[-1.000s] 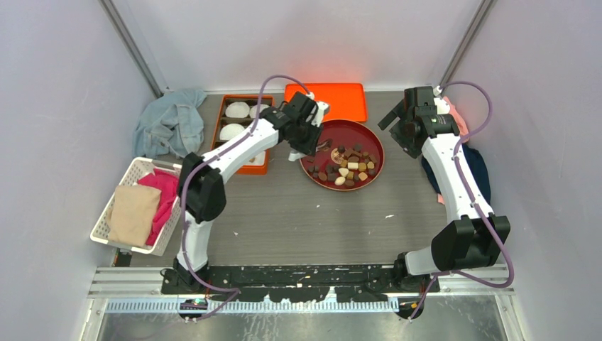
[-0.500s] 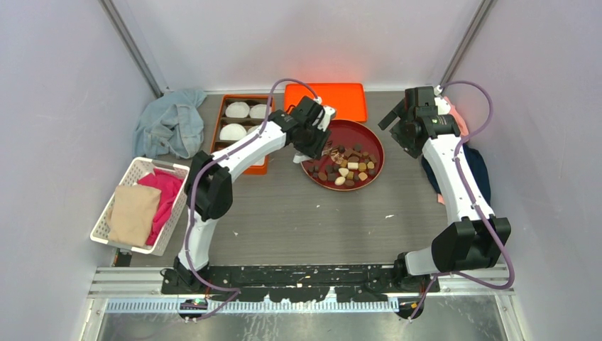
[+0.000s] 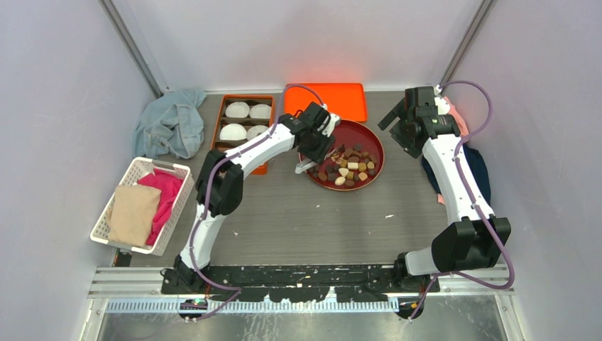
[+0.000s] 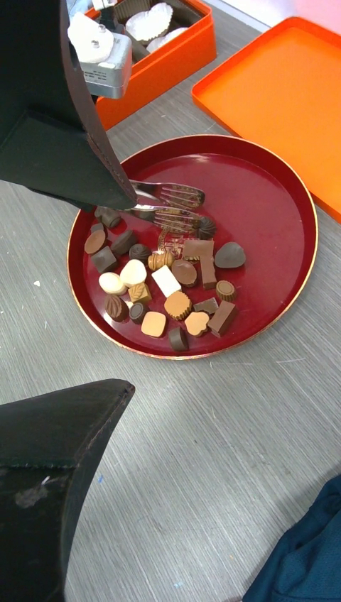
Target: Pack the chocolate
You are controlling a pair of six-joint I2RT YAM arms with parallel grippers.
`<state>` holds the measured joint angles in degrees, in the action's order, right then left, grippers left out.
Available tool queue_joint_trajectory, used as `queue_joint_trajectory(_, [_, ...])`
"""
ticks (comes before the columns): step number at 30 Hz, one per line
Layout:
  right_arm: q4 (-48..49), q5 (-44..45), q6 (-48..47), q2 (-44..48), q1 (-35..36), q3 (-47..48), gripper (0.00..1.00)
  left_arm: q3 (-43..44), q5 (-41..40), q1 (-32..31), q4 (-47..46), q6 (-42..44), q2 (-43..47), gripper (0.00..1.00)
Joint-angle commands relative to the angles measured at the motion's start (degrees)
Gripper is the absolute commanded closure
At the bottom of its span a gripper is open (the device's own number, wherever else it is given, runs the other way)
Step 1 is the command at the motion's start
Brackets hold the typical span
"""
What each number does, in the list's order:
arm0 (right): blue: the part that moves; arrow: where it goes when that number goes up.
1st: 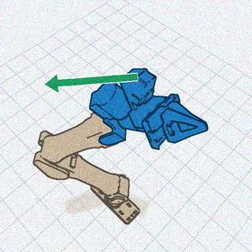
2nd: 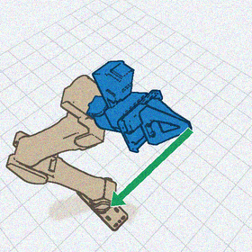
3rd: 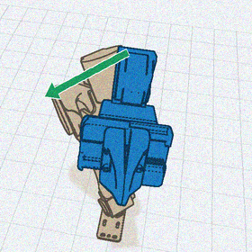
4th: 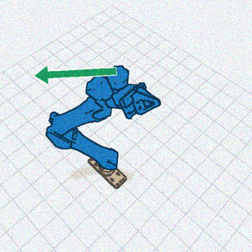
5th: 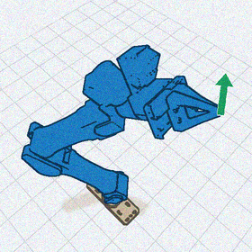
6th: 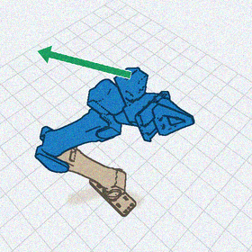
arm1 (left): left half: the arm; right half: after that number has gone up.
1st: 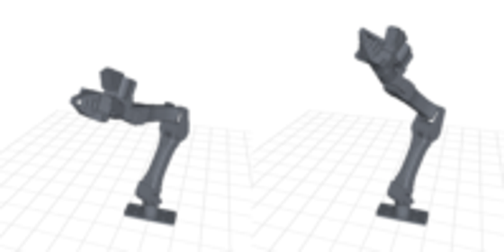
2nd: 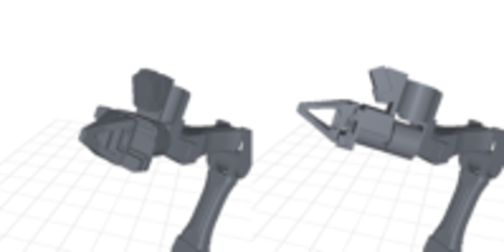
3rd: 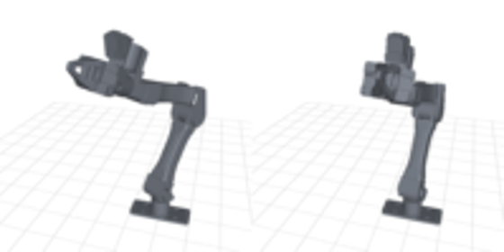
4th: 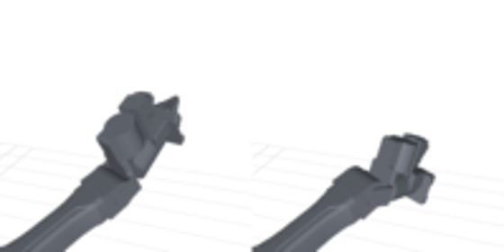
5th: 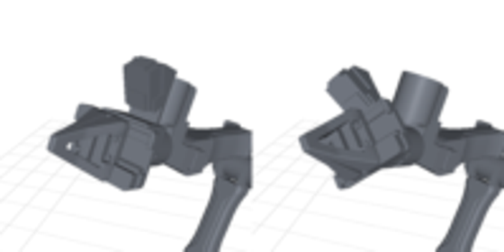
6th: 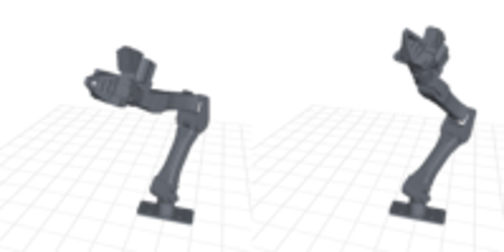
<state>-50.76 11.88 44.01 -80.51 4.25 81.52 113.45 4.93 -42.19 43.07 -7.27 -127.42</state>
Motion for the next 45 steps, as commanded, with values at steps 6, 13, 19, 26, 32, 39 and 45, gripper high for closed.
queue_joint_trajectory(6, [1.0, 0.8, -0.7, 0.9, -0.1, 2.2, 0.05, 6.4, -1.4, -1.1, -1.1, 0.8, -1.9, 0.57])
queue_joint_trajectory(13, [0.6, 0.9, -0.7, 0.6, -0.1, 2.5, 0.05, 8.6, -1.8, -1.7, 0.0, 1.3, -3.6, 0.58])
queue_joint_trajectory(19, [0.7, 0.6, -0.9, 0.3, -0.1, 2.8, 0.05, 14.6, -2.0, -1.8, 3.5, 1.4, -6.8, 0.66])
queue_joint_trajectory(26, [0.6, 0.7, -1.1, 0.2, -0.1, 2.9, 0.05, 12.8, -2.8, -1.8, 3.2, 2.3, -5.7, 0.73])
queue_joint_trajectory(32, [0.8, 0.3, -1.1, -0.2, -0.1, 2.9, 0.05, 13.6, -3.9, -1.8, 3.5, 2.2, -4.1, 0.89])
queue_joint_trajectory(39, [1.2, 0.3, -0.9, -0.2, -0.1, 2.8, 0.05, 12.1, -4.5, -1.5, 4.2, 3.2, 1.3, 0.96])
queue_joint_trajectory(45, [2.2, -0.4, -0.1, -0.4, -0.1, 2.1, 0.05, 10.1, -3.9, -0.6, 5.4, 3.3, 5.1, 0.97])
